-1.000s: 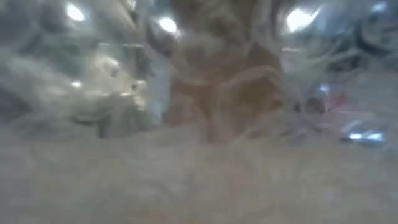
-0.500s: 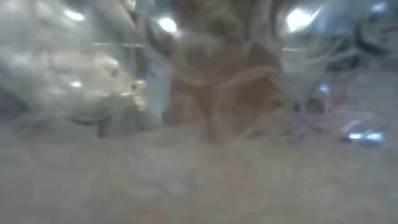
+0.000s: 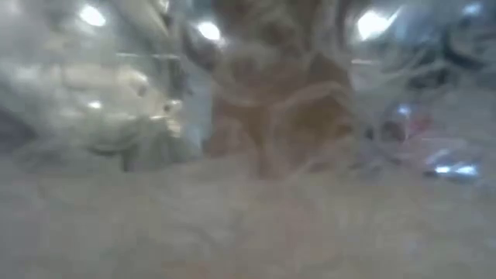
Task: Wrap mug
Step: Wrap the orange mug with the left bubble wrap
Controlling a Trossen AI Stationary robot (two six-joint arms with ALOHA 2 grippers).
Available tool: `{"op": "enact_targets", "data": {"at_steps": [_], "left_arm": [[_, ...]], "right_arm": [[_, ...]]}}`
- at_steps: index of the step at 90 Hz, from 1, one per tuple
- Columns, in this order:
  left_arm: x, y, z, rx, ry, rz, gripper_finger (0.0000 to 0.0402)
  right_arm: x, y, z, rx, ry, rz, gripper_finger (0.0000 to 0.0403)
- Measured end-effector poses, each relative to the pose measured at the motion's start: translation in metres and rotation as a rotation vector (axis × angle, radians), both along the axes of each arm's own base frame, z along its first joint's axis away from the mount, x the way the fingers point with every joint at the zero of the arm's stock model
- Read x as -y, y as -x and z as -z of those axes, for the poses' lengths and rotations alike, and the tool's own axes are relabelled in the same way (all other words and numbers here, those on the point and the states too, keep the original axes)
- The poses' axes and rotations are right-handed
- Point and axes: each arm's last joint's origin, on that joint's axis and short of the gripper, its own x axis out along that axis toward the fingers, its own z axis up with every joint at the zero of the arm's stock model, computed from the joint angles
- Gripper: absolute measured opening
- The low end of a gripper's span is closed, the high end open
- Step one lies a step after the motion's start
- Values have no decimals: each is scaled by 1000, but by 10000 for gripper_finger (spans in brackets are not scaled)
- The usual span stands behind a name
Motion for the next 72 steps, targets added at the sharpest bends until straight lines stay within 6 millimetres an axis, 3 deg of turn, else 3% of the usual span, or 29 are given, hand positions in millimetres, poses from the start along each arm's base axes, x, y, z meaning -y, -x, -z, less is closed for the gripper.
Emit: {"op": "enact_targets", "data": {"at_steps": [18, 33, 72], "left_arm": [[19, -8, 12, -145, -50, 61, 0], [29, -25, 18, -107, -143, 59, 10], [42, -48, 39, -243, -251, 184, 134]], "right_arm": [[0, 0, 0, 0, 0, 0, 0], [0, 0, 0, 0, 0, 0, 0], [0, 0, 0, 0, 0, 0, 0]]}}
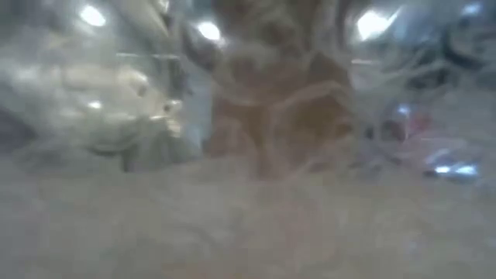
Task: Wrap mug
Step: Wrap the orange mug with the left bubble wrap
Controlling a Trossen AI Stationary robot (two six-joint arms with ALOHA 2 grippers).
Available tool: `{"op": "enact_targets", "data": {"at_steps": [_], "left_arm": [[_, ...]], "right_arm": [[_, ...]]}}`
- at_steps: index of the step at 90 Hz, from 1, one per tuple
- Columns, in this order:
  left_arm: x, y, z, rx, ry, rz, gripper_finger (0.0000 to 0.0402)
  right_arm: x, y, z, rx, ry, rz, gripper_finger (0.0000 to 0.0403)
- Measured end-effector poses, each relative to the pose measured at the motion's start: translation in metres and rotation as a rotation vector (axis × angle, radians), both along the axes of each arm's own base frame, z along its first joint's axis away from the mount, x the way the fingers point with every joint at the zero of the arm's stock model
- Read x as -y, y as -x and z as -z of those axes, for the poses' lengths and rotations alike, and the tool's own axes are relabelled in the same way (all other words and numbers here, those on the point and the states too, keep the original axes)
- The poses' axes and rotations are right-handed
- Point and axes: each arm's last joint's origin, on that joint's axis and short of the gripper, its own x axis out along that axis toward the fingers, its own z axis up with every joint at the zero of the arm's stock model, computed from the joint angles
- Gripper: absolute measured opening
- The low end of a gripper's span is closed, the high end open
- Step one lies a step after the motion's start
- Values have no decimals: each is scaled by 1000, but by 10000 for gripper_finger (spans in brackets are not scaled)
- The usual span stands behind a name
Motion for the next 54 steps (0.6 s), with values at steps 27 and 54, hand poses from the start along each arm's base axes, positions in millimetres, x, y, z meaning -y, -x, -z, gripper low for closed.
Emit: {"op": "enact_targets", "data": {"at_steps": [27, 54], "left_arm": [[18, 11, 15, -61, -47, -14, 199], [38, 31, 64, -145, -51, 4, 205]], "right_arm": [[0, 0, 0, 0, 0, 0, 0], [0, 0, 0, 0, 0, 0, 0]]}}
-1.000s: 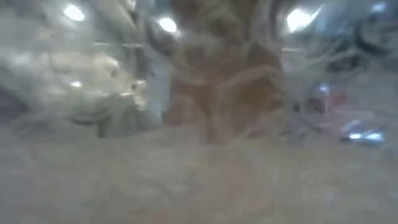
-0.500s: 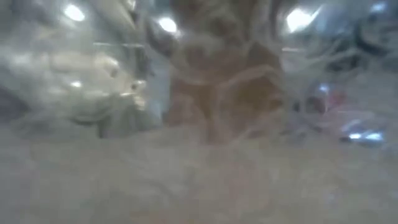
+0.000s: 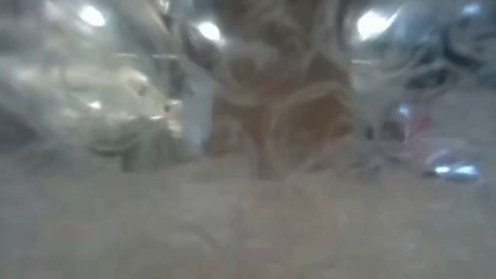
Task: Wrap mug
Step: Wrap the orange mug with the left bubble wrap
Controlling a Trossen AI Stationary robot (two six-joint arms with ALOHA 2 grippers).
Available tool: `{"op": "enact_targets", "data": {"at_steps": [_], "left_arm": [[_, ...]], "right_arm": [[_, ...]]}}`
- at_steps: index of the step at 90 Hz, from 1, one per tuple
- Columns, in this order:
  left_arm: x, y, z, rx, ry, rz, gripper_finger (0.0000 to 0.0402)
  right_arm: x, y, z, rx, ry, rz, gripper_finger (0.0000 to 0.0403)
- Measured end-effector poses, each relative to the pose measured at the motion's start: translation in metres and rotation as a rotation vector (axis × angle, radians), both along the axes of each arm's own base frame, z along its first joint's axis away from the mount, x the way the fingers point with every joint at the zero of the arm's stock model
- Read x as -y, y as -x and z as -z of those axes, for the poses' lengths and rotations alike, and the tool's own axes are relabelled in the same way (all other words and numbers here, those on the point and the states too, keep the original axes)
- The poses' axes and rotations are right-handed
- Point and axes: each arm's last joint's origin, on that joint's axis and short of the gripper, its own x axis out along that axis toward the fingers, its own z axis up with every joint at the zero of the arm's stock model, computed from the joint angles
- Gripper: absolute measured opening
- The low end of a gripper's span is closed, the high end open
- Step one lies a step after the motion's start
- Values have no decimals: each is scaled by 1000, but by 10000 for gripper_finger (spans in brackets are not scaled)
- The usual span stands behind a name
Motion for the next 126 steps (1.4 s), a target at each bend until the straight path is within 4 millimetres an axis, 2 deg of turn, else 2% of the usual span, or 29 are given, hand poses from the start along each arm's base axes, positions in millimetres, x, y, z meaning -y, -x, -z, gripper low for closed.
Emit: {"op": "enact_targets", "data": {"at_steps": [17, 31, 39, 52, 56, 64, 75, 86, 94, 100, 107, 115, 126], "left_arm": [[-1, 3, 18, 36, -63, -66, 205], [0, 3, 35, 44, -20, -88, 195], [-1, 5, 38, 13, -23, -96, 154], [-1, 6, 37, -22, 5, -99, 39], [-1, 6, 36, -26, 7, -99, 18], [0, 1, 19, -19, 14, -131, 11], [-6, -11, -21, 30, 10, -190, 5], [-15, -31, -62, 229, 28, -270, 5], [-23, -52, -75, 358, 33, -300, 4], [-28, -71, -72, 404, 29, -298, 4], [-32, -97, -60, 412, 33, -253, 3], [-35, -121, -35, 310, 20, -171, 3], [-38, -139, -4, 171, -35, -95, 2]], "right_arm": [[0, 0, 0, 0, 0, 0, 0], [0, 0, 0, 0, 0, 0, 0], [0, 0, 0, 0, 0, 0, 0], [0, 0, 0, 0, 0, 0, 0], [0, 0, 0, 0, 0, 0, 0], [0, 0, 0, 0, 0, 0, 0], [0, 0, 0, -1, 0, 0, 0], [0, 0, 0, 0, 0, 0, 0], [0, 0, 0, -1, 0, 0, 0], [0, 0, 0, 0, 0, 0, 0], [0, 0, 0, 0, 0, 0, 0], [0, 0, 0, 0, 0, 0, 0], [0, 0, 0, 0, 0, 0, 0]]}}
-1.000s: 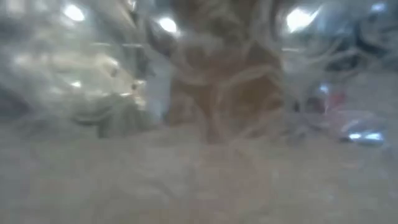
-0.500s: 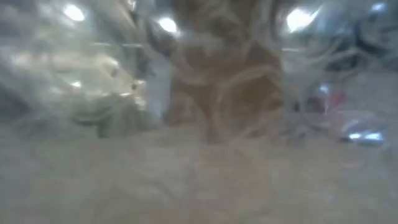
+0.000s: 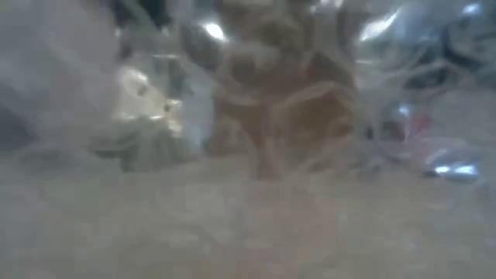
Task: Wrap mug
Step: Wrap the orange mug with the left bubble wrap
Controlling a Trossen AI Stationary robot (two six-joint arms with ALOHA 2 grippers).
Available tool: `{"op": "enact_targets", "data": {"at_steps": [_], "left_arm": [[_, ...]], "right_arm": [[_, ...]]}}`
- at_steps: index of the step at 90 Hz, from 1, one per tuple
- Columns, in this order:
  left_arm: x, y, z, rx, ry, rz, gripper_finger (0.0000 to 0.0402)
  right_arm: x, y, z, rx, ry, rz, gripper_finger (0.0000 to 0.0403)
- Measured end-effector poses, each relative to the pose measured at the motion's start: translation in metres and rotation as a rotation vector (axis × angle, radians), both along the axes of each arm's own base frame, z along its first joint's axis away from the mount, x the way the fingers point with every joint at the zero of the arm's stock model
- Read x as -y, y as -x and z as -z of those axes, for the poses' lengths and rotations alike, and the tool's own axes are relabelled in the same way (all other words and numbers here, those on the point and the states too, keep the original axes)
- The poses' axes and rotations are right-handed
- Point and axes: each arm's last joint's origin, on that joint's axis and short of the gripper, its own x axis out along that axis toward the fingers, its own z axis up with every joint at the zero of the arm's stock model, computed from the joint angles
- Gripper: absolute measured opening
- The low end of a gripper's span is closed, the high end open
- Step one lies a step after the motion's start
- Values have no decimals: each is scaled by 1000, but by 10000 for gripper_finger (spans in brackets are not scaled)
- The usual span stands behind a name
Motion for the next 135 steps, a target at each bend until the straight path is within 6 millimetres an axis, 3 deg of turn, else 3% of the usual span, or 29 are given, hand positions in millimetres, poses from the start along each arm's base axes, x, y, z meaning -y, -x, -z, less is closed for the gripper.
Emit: {"op": "enact_targets", "data": {"at_steps": [15, 40, 88, 109, 135], "left_arm": [[4, -18, 24, -27, -17, 73, 2], [-5, -25, 31, -57, -55, 77, 6], [-6, -16, 28, -127, -62, 93, 116], [-11, -4, 0, -21, -66, 51, 140], [-24, 43, -59, 203, -109, -51, 141]], "right_arm": [[0, 0, 0, 1, 0, 0, 0], [0, 0, 0, 0, 0, 0, 0], [0, 0, 0, -1, 0, 0, 0], [0, 0, 0, 0, 0, 0, 0], [0, 0, 0, 0, 0, 0, 0]]}}
